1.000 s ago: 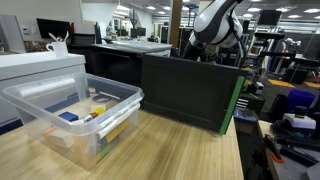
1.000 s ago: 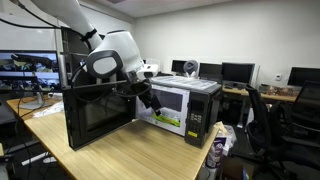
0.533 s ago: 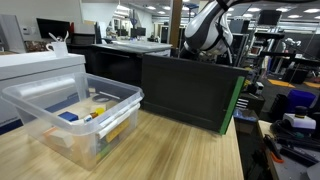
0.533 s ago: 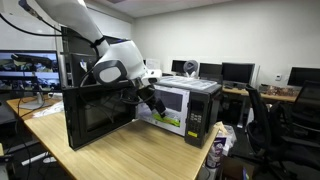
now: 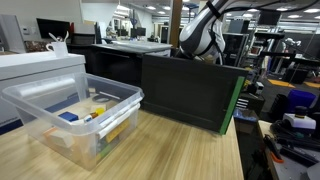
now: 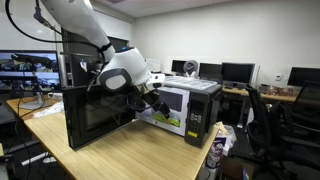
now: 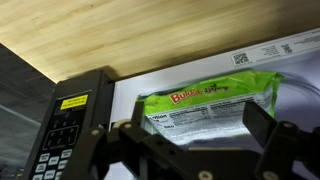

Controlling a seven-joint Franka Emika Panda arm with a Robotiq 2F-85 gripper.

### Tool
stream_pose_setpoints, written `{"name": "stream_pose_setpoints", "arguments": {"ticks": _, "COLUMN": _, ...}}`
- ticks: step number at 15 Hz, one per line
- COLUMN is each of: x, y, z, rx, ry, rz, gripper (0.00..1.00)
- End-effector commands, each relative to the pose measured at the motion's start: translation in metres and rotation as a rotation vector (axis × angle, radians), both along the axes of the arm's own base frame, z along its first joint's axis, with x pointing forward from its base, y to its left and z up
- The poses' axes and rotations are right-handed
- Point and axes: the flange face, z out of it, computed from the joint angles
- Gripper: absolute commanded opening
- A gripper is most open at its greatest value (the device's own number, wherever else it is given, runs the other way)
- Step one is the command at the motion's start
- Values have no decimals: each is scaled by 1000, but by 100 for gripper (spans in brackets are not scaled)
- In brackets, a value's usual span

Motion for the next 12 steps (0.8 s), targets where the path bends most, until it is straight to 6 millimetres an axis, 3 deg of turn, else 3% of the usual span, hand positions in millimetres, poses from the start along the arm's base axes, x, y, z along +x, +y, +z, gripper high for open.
{"name": "stream_pose_setpoints", "arguments": {"ticks": 1, "x": 0, "y": 0, "z": -1, "rx": 2, "ry": 1, "rz": 0, "gripper": 100}}
{"name": "stream_pose_setpoints", "arguments": {"ticks": 12, "x": 1, "y": 7, "z": -6, "rx": 89, "ry": 26, "rz": -74, "gripper": 100}}
